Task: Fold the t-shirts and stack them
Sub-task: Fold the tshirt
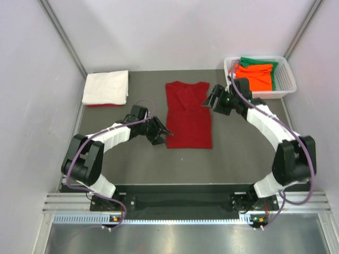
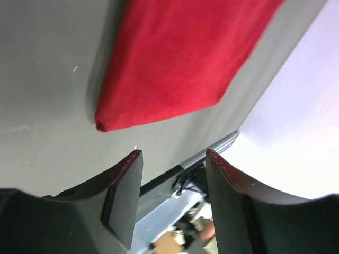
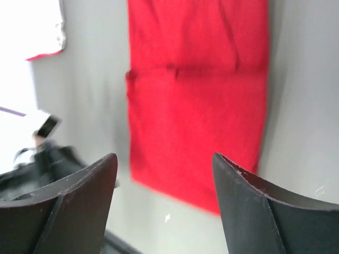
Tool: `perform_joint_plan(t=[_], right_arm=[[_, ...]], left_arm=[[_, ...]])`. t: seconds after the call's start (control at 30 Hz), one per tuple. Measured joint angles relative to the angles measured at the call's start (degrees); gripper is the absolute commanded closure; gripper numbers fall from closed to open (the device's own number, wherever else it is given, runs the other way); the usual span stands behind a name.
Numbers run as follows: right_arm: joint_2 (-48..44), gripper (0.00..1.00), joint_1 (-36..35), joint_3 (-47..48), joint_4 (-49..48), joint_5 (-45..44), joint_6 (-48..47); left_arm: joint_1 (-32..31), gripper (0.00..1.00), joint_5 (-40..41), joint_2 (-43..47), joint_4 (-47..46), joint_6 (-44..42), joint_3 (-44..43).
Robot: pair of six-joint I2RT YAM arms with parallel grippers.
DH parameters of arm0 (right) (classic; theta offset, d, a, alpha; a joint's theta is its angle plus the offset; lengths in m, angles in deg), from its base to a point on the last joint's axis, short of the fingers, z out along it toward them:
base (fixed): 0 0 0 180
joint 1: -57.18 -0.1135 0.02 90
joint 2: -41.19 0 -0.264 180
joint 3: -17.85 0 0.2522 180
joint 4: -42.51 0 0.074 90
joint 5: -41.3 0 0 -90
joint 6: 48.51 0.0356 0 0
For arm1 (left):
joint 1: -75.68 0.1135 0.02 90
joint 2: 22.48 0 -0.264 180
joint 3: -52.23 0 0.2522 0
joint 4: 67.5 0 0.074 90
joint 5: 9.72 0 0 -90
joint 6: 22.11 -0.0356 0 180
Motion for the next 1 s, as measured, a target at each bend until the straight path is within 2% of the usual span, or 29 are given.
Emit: perform_joint_plan(t=[0.27, 0.47, 0.67, 1.0], right_arm=[[-19.3, 0.28, -2.8, -36.5, -14.3, 1.4, 17.1], [-34.7, 0.28, -7.7, -56.2, -25.4, -5.9, 32.0], [-37.5, 0.34, -10.0, -62.7, -31.7, -13.7, 41.0], [-26.7, 0.49, -13.7, -61.0, -36.9, -19.6, 50.1]], left_arm=[[-8.7, 0.45, 11.0, 3.2, -11.3, 20.5, 12.2], [-14.5, 0.45, 20.9, 7.3, -18.2, 32.9, 20.7], [-15.7, 0.46, 29.4, 9.4, -25.0, 42.3, 26.9], [-16.0, 0.54, 35.8, 7.7, -28.7, 49.6, 27.7]])
